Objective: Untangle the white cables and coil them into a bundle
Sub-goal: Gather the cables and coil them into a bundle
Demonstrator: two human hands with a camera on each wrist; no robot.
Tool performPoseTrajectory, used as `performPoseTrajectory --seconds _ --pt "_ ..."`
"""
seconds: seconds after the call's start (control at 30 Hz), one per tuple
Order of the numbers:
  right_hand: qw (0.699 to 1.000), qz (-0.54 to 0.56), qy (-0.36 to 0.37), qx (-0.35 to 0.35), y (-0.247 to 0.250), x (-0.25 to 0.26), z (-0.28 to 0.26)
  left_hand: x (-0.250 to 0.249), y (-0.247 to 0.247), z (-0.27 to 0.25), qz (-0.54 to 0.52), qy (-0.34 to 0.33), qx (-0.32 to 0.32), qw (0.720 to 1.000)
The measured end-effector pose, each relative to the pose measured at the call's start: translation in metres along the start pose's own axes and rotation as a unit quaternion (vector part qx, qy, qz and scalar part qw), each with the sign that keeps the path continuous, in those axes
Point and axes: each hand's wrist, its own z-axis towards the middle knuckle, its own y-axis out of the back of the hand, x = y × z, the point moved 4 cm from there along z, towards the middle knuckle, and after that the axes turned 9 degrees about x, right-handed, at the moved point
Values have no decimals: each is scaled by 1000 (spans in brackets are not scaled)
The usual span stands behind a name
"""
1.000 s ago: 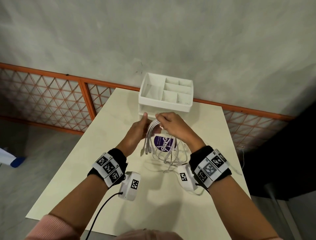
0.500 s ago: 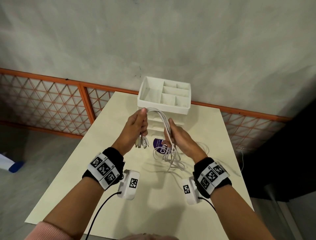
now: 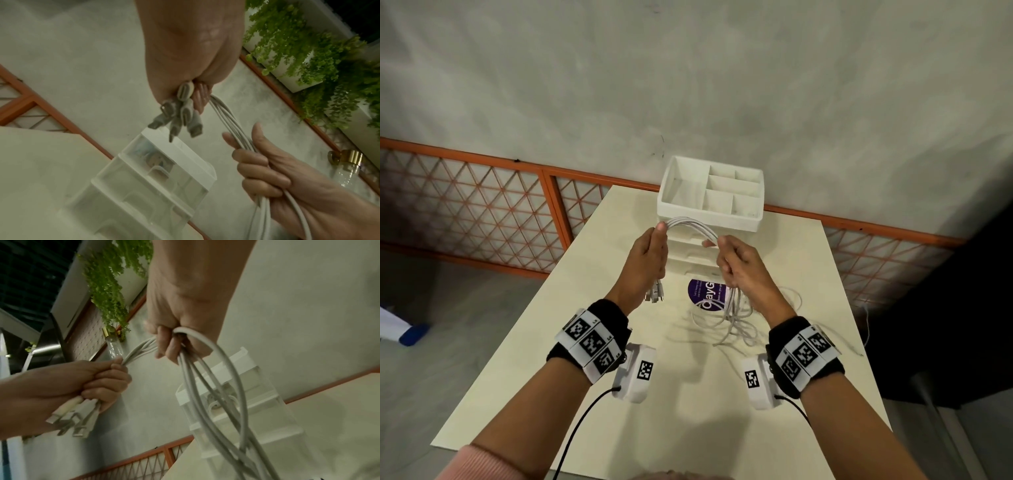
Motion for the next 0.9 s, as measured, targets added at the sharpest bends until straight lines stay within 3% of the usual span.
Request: performPoseTrajectory --seconds 0.17,0.47,0.63,0.9 --pt "998 11 1 -69 -11 14 5 12 -25 -3 -22 20 66 997" --pt "995 5 -99 -27 -20 7 9 11 -38 3 6 -1 87 996" --pt "988 99 -113 -35 -20 3 15 14 -41 4 -11 -4 113 994" --pt "969 205 -134 18 -14 1 18 16 -39 7 -28 -14 156 987"
